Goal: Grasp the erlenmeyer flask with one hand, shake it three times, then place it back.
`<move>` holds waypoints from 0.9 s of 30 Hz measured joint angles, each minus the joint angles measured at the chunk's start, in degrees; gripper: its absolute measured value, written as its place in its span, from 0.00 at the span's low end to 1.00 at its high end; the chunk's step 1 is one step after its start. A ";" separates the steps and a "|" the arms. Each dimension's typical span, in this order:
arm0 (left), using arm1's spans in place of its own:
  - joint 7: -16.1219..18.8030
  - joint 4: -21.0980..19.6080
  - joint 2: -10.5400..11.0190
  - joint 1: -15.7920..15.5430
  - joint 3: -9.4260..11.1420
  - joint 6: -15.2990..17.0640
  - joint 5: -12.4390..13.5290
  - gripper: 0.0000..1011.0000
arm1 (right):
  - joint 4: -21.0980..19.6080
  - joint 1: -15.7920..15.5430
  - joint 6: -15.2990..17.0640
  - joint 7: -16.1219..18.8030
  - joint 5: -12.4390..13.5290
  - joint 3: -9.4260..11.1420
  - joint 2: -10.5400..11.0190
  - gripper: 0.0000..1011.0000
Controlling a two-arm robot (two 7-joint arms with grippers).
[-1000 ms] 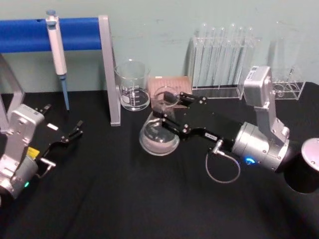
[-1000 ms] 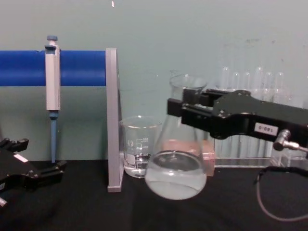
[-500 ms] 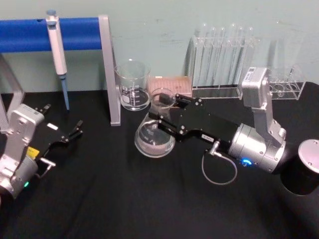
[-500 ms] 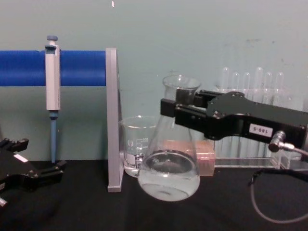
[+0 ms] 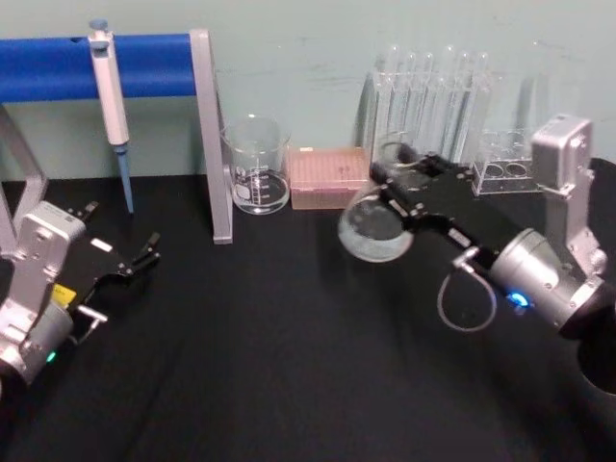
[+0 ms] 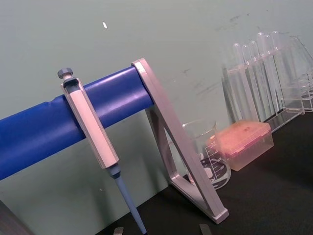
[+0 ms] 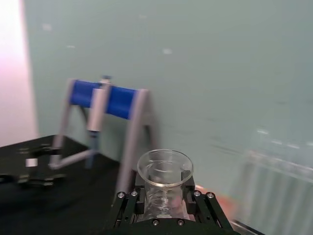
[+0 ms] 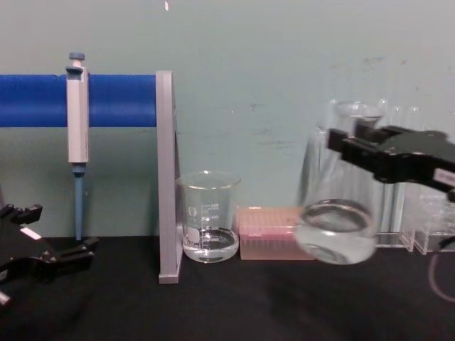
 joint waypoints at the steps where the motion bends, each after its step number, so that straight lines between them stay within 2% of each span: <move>1: 0.00 0.00 0.00 0.00 0.00 0.00 0.00 0.99 | -0.22 -0.33 0.23 -0.86 -0.29 0.47 -0.04 0.44; 8: 0.00 0.00 0.00 0.00 0.00 0.00 0.00 0.99 | -2.04 -3.07 2.49 -7.15 -2.61 4.05 -0.25 0.44; 10: 0.00 0.00 0.00 0.00 0.00 0.00 0.00 0.99 | -2.97 -4.35 3.54 -9.84 -3.63 5.81 -0.44 0.44; 14: 0.00 0.00 0.00 0.00 0.00 0.00 0.00 0.99 | -3.75 -5.68 4.00 -12.10 -4.72 7.69 -0.73 0.44; 20: 0.00 0.00 0.00 0.00 0.00 0.00 0.00 0.99 | -4.29 -6.90 4.64 -13.97 -6.17 9.75 -1.18 0.44; 24: 0.00 0.00 0.00 0.00 0.00 0.00 0.00 0.99 | -4.28 -7.01 5.03 -14.06 -6.71 10.18 -1.36 0.44; 27: 0.00 0.00 0.00 0.00 0.00 0.00 0.00 0.99 | -3.77 -6.64 5.37 -12.84 -7.05 10.06 -1.66 0.44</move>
